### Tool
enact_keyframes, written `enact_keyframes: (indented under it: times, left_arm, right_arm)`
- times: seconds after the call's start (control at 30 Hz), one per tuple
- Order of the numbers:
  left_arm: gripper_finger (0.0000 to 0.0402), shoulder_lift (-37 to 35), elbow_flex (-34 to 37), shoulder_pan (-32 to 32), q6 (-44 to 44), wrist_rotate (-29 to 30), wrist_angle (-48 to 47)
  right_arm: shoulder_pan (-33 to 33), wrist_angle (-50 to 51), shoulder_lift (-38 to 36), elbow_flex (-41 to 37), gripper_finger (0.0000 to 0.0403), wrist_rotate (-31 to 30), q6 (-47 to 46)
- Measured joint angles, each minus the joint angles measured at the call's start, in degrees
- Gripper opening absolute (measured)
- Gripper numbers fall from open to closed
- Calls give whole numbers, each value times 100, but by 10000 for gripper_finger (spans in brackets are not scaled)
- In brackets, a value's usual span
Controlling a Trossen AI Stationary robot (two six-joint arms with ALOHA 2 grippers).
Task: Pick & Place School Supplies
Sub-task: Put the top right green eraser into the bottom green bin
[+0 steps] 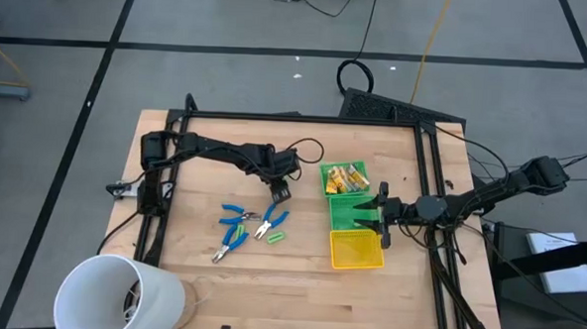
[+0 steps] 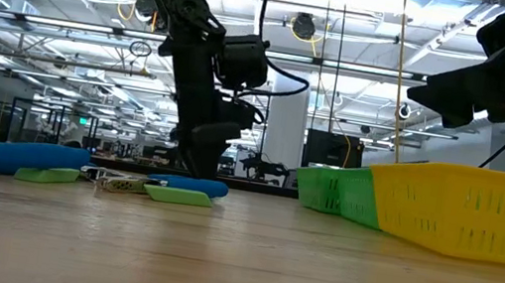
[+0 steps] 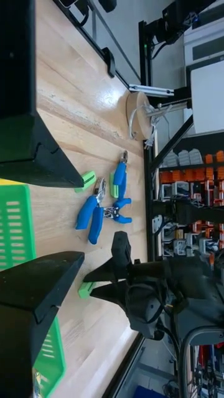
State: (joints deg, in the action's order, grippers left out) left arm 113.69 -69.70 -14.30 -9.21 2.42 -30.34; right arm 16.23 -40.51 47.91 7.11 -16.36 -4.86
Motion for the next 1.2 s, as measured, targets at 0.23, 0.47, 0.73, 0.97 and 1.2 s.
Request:
enact_keyframes:
  times: [0.23, 0.47, 0.73, 0.97, 1.2]
  left_arm:
    - [68, 9, 5, -5, 56, 24, -2]
    - [68, -215, 1, 303, 851, 963, 71]
    - [70, -844, -99, 1462, 2846, 2980, 1031]
    - [86, -855, -102, 2372, 4892, 4491, 2589]
    - [72, -863, -102, 2727, 5737, 4885, 3616]
  right_arm:
    - [0, 0, -1, 1, 171, 0, 0]
    - [0, 0, -1, 0, 171, 0, 0]
    - [-2, -2, 44, 0, 171, -589, -371]
    - [-13, -102, 349, 226, 171, -781, -1050]
    - [-149, -142, 1423, 1014, 188, -769, -1533]
